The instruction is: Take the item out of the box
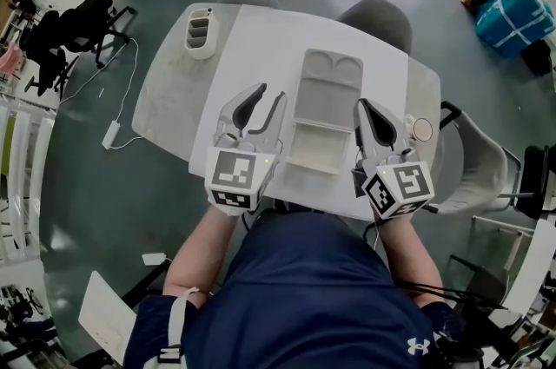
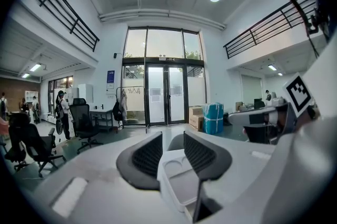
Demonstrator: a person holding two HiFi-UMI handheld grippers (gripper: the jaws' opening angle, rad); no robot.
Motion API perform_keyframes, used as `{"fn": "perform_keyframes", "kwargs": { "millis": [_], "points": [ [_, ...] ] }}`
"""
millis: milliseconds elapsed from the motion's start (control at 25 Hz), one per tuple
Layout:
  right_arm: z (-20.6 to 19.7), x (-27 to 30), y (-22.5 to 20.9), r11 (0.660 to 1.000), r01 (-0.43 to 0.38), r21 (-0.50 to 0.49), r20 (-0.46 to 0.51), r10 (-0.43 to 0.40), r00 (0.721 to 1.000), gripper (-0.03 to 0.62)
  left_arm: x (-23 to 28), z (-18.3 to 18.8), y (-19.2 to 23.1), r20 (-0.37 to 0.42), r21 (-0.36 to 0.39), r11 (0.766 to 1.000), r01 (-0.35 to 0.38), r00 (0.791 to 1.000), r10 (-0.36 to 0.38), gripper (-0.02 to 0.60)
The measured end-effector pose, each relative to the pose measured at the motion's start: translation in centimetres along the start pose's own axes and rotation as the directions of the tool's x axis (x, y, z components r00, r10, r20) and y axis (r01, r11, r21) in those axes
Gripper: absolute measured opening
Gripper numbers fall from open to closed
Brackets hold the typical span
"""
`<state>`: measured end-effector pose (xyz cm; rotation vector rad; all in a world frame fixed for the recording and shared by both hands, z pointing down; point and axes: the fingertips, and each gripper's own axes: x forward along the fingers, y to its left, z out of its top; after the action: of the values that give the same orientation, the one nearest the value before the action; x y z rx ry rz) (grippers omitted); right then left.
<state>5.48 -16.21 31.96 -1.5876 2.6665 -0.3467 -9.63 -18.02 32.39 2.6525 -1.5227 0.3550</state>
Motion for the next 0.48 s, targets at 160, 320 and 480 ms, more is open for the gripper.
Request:
{"fn": "perform_keyframes", "kwargs": {
  "millis": [160, 320, 480],
  "points": [
    [0.02, 0.01, 0.28, 1.0, 0.001, -0.004, 0.004, -0.001, 1.0, 0.002, -0.17, -0.21, 0.1, -0.003, -0.004, 1.0, 0.003, 1.0, -0.003, 0.135],
    [0.0, -0.12, 0.48, 1.0, 0.002, -0.012, 0.005, -0.002, 1.0, 0.002, -0.31, -0.3, 0.01, -0.001, -0.007, 1.0, 0.007, 1.0, -0.007, 0.135],
    [0.13, -0.34, 0.89, 1.0, -0.009, -0.022, 0.005, 0.01, 1.0, 0.002, -0.49, -0.32, -0.05, -0.003, -0.01, 1.0, 0.008, 1.0, -0.008, 0.134]
  ]
}}
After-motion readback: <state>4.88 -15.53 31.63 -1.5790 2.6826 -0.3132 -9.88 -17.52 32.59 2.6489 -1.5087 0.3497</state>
